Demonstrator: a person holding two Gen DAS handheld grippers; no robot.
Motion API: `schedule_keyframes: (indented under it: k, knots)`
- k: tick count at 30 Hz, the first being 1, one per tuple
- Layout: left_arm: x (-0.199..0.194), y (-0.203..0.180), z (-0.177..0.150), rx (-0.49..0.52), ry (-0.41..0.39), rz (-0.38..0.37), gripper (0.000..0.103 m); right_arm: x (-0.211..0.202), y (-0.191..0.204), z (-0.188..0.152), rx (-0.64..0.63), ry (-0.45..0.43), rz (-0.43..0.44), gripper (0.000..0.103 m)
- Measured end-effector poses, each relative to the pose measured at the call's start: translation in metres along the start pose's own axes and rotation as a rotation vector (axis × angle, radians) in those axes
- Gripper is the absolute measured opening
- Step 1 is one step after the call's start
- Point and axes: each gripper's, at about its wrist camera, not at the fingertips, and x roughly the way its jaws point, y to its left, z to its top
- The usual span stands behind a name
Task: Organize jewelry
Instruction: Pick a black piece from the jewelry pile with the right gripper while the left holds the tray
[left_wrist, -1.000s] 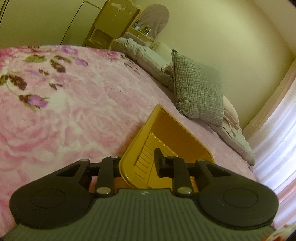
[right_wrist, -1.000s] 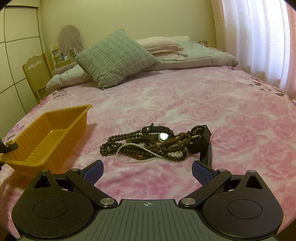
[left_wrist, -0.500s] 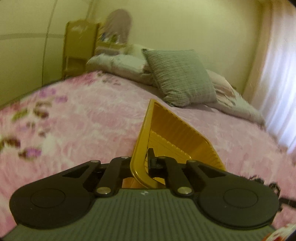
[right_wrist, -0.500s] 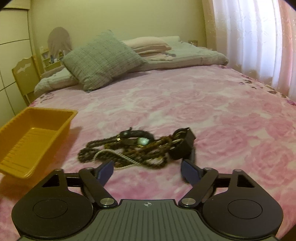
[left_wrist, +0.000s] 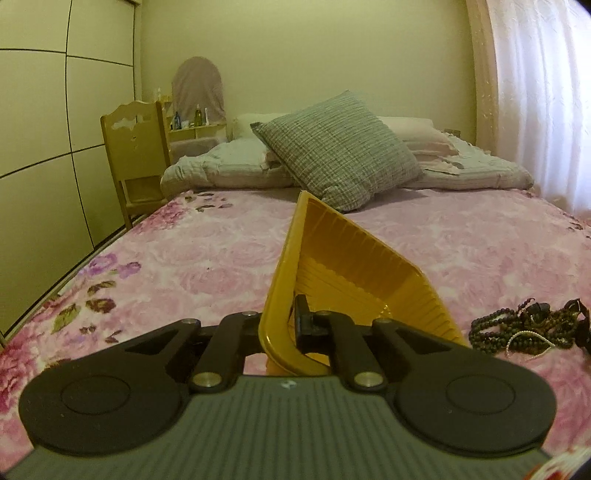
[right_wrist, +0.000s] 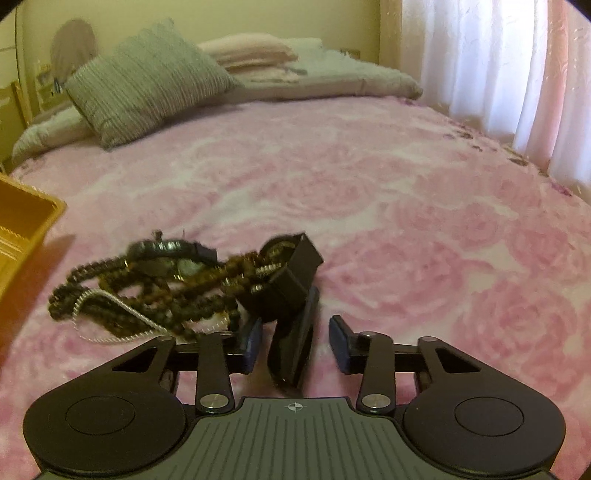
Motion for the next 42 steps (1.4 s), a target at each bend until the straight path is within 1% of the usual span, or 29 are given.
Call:
schedule_keyframes:
  k: [1,2,3,10,13,14,16,18,19,21,23,25,27,30,34,37,38,39,40,42]
  knots:
    - [-0.001,0.000,0.000,0.000,-0.001,-0.002,0.007,0.002,0.000,-0.001,-0.008,0.001,-0.003,0.036]
    - [-0.001,0.000,0.001,-0.002,-0.001,-0.003,0.007,0.002,0.002,-0.003,-0.022,-0.004,-0.009,0.030]
    - [-0.001,-0.001,0.001,-0.002,-0.001,-0.003,0.007,0.000,0.002,-0.004,-0.029,-0.009,-0.014,0.022]
    - [-0.003,0.001,0.002,-0.019,0.001,-0.007,0.007,-0.018,-0.009,-0.007,0.002,-0.056,-0.080,0.022]
    - [-0.004,0.001,0.003,-0.023,0.000,-0.012,0.007,-0.035,-0.008,-0.004,0.015,-0.091,-0.067,0.022]
    - [-0.004,0.001,0.004,-0.023,0.000,-0.015,0.007,-0.040,-0.005,-0.001,0.016,-0.105,-0.042,0.022]
    - [-0.004,0.000,0.005,-0.020,-0.004,-0.020,0.007,-0.051,0.008,0.005,0.020,-0.126,0.037,0.022]
    - [-0.005,-0.002,0.006,-0.019,-0.006,-0.026,0.007,-0.057,0.026,0.013,0.021,-0.132,0.167,0.022]
    - [-0.005,-0.002,0.007,-0.018,-0.007,-0.030,0.007,-0.058,0.041,0.017,0.013,-0.128,0.239,0.022]
    - [-0.006,-0.004,0.007,-0.013,-0.006,-0.029,0.007,-0.059,0.070,0.023,-0.013,-0.121,0.344,0.022]
    - [-0.005,-0.005,0.008,-0.015,0.000,-0.025,0.007,-0.058,0.099,0.026,-0.041,-0.111,0.423,0.022]
    - [-0.006,-0.006,0.008,-0.015,0.006,-0.018,0.007,-0.054,0.129,0.025,-0.059,-0.080,0.496,0.022]
    - [-0.006,-0.006,0.008,-0.016,0.012,-0.011,0.007,-0.049,0.152,0.021,-0.081,-0.048,0.534,0.022]
    - [-0.007,-0.006,0.008,-0.023,0.017,-0.004,0.007,-0.044,0.178,0.016,-0.116,-0.013,0.561,0.022]
    - [-0.009,-0.006,0.007,-0.035,0.020,-0.001,0.007,-0.037,0.189,0.008,-0.121,0.013,0.576,0.022]
    - [-0.010,-0.006,0.007,-0.033,0.017,-0.007,0.007,-0.035,0.186,0.007,-0.113,0.013,0.601,0.022]
    - [-0.009,-0.005,0.007,-0.036,0.019,-0.011,0.007,-0.034,0.184,0.008,-0.108,0.013,0.611,0.024]
    - [-0.009,-0.006,0.007,-0.038,0.021,-0.012,0.007,-0.034,0.181,0.009,-0.101,0.008,0.614,0.030]
    - [-0.008,-0.006,0.007,-0.037,0.021,-0.007,0.007,-0.039,0.179,0.007,-0.094,-0.002,0.614,0.044]
    - [-0.008,-0.006,0.007,-0.043,0.021,-0.004,0.007,-0.045,0.172,0.008,-0.082,-0.033,0.596,0.055]
